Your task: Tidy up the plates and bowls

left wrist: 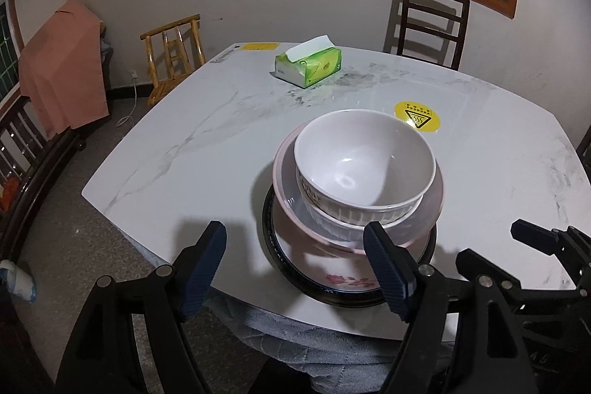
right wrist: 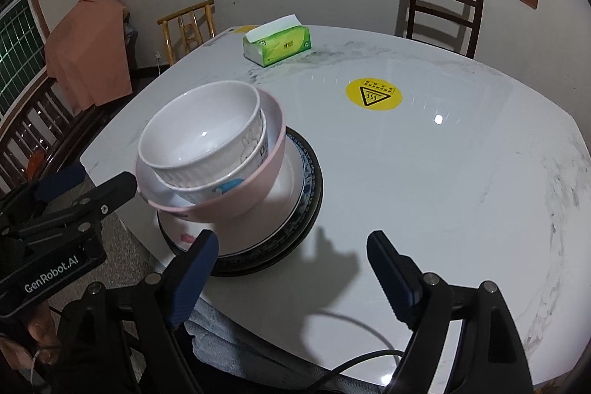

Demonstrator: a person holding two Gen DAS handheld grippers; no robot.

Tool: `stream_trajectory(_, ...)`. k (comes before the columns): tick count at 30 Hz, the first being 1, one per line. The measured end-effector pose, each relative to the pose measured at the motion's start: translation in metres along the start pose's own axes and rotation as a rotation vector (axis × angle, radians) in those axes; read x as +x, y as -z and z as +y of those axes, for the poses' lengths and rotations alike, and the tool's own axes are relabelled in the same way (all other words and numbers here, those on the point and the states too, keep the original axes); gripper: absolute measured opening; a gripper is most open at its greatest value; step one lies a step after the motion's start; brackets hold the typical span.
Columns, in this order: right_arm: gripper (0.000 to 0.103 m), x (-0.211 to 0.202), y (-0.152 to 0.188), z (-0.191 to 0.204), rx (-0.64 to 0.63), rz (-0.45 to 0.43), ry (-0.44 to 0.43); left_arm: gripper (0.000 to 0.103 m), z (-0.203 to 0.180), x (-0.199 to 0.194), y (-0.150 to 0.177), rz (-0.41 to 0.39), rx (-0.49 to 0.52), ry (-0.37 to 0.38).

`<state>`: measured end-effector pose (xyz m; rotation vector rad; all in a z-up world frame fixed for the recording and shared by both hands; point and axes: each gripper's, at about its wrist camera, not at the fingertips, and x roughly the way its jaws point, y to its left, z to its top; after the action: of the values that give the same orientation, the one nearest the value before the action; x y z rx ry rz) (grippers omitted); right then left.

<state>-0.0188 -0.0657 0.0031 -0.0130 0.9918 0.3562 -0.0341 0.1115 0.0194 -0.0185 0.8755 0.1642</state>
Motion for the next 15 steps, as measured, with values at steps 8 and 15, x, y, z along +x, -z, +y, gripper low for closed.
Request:
stream_trajectory(8, 0.085, 0.0025, 0.0015, 0.0007, -0.009, 0.02, -0.019, 0.074, -0.0031, 0.0001, 0.0005, 0.003, -0.004, -0.006)
stream_trajectory(15, 0.085, 0.0049, 0.0024, 0.005, -0.021, 0.028, -0.028, 0.074, -0.0012, 0.0009, 0.0013, 0.013, -0.012, -0.011)
